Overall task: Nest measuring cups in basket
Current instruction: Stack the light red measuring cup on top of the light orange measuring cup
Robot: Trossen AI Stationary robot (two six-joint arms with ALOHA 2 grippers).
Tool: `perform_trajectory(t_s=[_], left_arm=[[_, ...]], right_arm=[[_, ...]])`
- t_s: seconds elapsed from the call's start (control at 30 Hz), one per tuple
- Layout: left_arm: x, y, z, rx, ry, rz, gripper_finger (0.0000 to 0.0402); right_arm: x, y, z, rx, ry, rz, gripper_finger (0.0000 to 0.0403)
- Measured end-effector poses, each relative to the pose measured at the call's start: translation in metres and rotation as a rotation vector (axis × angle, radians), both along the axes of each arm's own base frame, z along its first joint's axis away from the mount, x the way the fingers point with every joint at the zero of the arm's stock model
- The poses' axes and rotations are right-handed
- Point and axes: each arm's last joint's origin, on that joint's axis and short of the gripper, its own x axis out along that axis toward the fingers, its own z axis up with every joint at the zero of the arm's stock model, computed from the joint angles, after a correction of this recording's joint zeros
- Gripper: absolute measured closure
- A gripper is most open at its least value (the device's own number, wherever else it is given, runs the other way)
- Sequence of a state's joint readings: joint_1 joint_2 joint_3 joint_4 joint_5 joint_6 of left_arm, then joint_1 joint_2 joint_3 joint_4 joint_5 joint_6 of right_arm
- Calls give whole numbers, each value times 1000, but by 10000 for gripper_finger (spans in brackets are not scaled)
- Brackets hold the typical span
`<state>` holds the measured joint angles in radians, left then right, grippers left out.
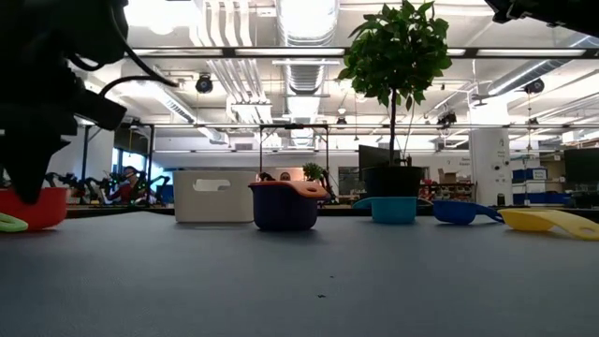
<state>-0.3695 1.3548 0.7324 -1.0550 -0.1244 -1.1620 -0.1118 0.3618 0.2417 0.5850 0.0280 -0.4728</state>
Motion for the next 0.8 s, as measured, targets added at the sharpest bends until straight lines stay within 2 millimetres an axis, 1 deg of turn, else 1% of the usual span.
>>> perform_trajectory(t_s=[0.17,0.3,0.43,0.53,0.6,0.7,0.8], left_arm=[[7,-1,9,28,-52,-4,399],[22,-3,29,64,-149,-25,400],[43,-8,61,108,-316,-131,400],[64,-12,87,121,-494,-236,400],[76,-13,101,130,-607,-313,401],[94,-12,114,163,-749,-404,401],[109,-6,114,202,-777,-439,401]], right_arm=[[0,0,0,-9,1,-4,394],[0,0,0,-8,1,-4,394],[0,0,0,-7,1,-4,394],[0,0,0,-6,1,-3,394],[0,0,0,-7,1,-3,394],[0,0,0,-9,-2,-4,394],[0,0,1,-15,-5,-7,394]])
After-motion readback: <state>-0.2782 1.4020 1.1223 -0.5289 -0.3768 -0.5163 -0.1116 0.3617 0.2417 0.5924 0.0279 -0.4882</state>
